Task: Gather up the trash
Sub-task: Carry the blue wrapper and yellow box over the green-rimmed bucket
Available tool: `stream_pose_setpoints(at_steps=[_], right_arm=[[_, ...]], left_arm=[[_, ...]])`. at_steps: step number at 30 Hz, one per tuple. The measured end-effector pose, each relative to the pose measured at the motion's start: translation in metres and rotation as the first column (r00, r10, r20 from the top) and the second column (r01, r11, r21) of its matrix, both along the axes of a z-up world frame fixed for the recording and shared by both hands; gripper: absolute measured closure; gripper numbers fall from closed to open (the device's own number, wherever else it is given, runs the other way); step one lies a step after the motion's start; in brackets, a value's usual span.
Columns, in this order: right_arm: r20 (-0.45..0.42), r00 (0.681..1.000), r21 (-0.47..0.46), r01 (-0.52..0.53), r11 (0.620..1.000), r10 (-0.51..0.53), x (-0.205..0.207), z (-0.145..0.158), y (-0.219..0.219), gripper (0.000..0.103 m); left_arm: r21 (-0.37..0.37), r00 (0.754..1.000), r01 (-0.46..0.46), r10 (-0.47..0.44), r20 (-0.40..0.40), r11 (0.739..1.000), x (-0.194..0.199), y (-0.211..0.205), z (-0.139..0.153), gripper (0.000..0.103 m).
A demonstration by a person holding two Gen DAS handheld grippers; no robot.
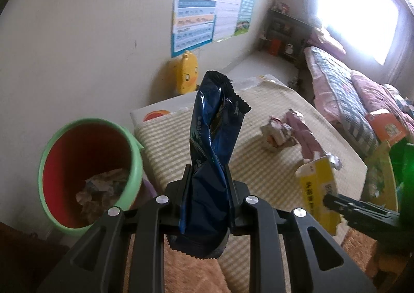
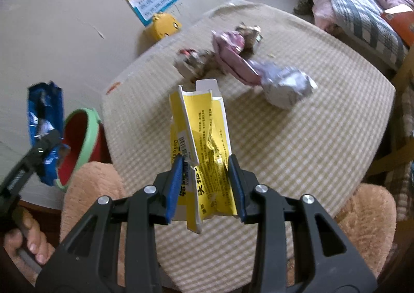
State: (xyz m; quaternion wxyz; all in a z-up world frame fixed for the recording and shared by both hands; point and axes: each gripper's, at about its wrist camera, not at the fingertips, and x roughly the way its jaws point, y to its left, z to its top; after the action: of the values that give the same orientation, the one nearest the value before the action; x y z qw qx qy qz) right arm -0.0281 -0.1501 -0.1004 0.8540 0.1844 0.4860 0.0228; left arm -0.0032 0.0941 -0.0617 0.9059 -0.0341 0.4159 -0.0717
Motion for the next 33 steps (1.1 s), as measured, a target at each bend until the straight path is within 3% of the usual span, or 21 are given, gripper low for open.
stream_pose_setpoints(at_steps=[13,33], right_arm=[[0.074,0.983,-0.008,-0.167,0.986,0.167,0.031,0.034,0.066,0.068],[0.111,0.907,-0.099,-0.397,0.912,0.407,0.067,0.052,0.189,0.068]], left_arm=[[0.022,0.983,-0.183,0.183,-0.013,0.983,0.016,0.077,-0.012,0.083],[0.051,0.922,-0.375,0.378,-0.08,0.926,0.005,0.181,-0.044,0.083]])
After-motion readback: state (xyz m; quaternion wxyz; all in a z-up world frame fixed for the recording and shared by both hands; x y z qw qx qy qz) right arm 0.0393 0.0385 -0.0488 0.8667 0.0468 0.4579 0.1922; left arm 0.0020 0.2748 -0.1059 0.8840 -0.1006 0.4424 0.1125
